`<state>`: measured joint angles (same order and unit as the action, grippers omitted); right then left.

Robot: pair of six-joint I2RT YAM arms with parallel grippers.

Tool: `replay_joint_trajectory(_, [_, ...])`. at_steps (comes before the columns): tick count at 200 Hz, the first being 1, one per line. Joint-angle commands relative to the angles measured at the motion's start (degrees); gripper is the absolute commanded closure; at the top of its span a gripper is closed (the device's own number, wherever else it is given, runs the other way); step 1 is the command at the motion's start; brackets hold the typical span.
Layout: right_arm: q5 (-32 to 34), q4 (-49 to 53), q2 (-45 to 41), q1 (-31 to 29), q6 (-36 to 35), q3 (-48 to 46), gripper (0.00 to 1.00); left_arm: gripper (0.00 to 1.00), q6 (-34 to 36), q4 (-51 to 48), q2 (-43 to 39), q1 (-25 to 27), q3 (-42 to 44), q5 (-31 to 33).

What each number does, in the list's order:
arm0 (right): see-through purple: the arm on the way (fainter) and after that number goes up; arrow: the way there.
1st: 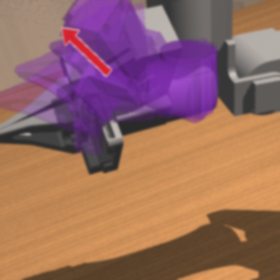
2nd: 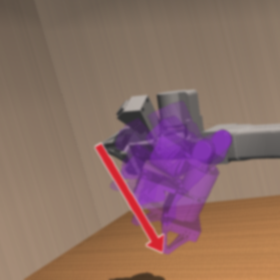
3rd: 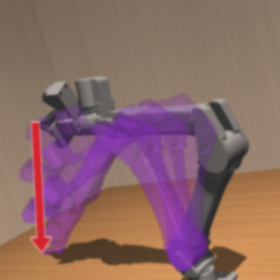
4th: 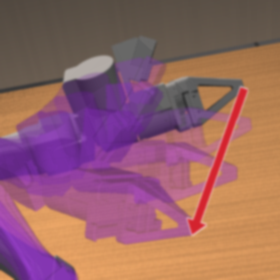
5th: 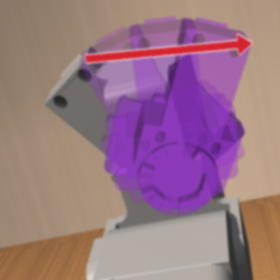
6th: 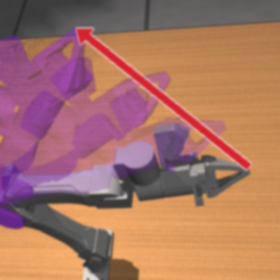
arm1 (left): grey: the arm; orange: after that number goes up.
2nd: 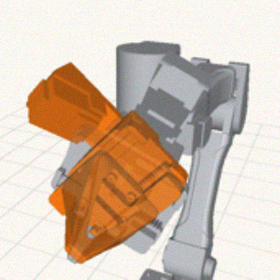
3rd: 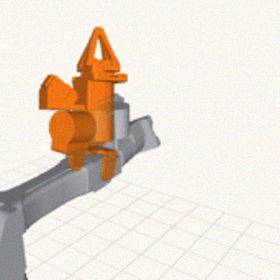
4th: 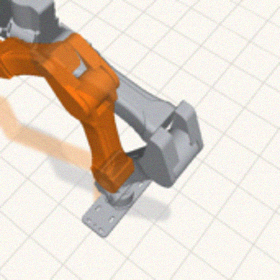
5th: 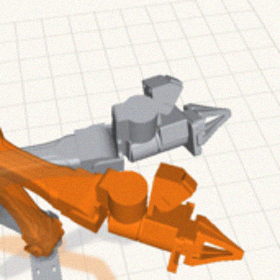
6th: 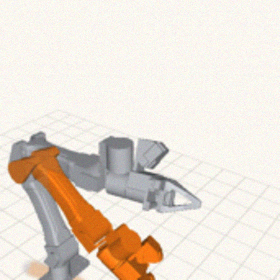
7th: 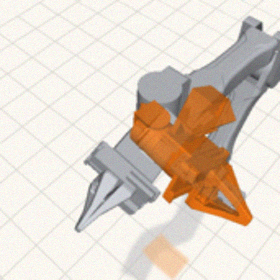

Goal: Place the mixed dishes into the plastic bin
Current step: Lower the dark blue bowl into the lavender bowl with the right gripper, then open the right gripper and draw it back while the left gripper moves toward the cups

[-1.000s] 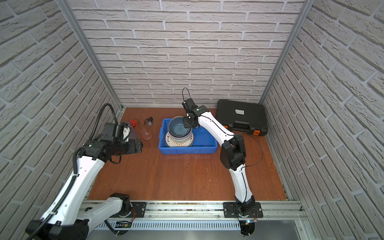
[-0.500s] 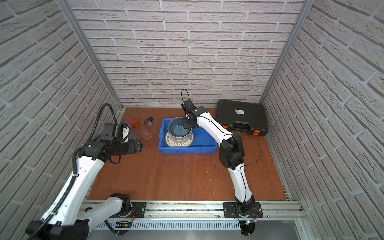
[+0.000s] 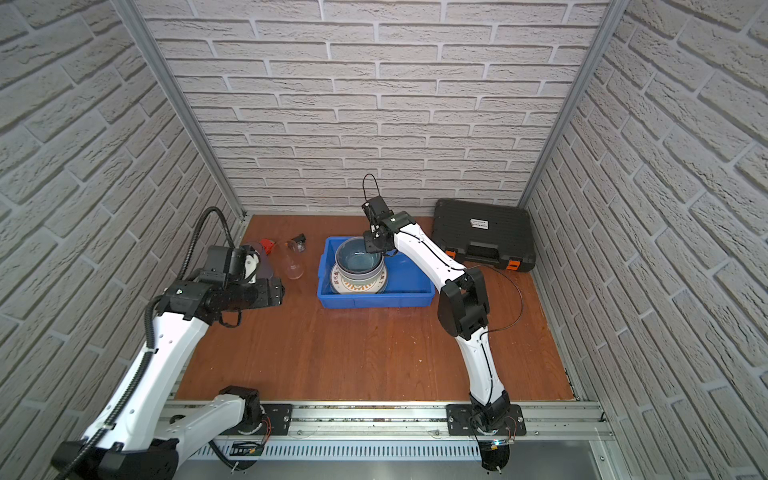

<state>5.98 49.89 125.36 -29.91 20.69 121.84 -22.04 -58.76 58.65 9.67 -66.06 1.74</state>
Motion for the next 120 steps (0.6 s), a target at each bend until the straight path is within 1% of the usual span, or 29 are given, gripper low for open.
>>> replay_joint_trajectory(1, [0.7,-1.6,-4.0,-0.6,-0.2,1.6,0.74,0.02,0.9,0.2,-0.6,-0.8,0.0,1.2])
replay_joint_trajectory(43, [1.7,-0.2,-7.2,-1.2,-2.4,1.6,0.67,0.02,1.4,0.5,1.2,-3.5,-1.4,0.9])
replay_joint_trajectory(80, [1.9,2.2,-11.2,-1.9,-5.2,0.7,0.57,0.05,2.1,1.1,4.1,-8.4,-3.3,-1.6])
replay_joint_trajectory(88, [1.4,2.2,-11.7,-2.0,-5.8,-0.3,0.54,0.06,2.2,1.3,4.9,-9.6,-3.7,-2.0])
replay_joint_trajectory(92, [1.1,2.0,-13.7,-2.1,-6.1,-1.0,0.53,0.06,2.3,1.4,5.2,-10.2,-3.9,-2.1])
replay_joint_trajectory(120, [-2.8,-1.6,-20.1,-2.4,-7.0,-9.5,0.44,0.08,2.8,2.0,8.8,-15.0,-6.1,-3.5])
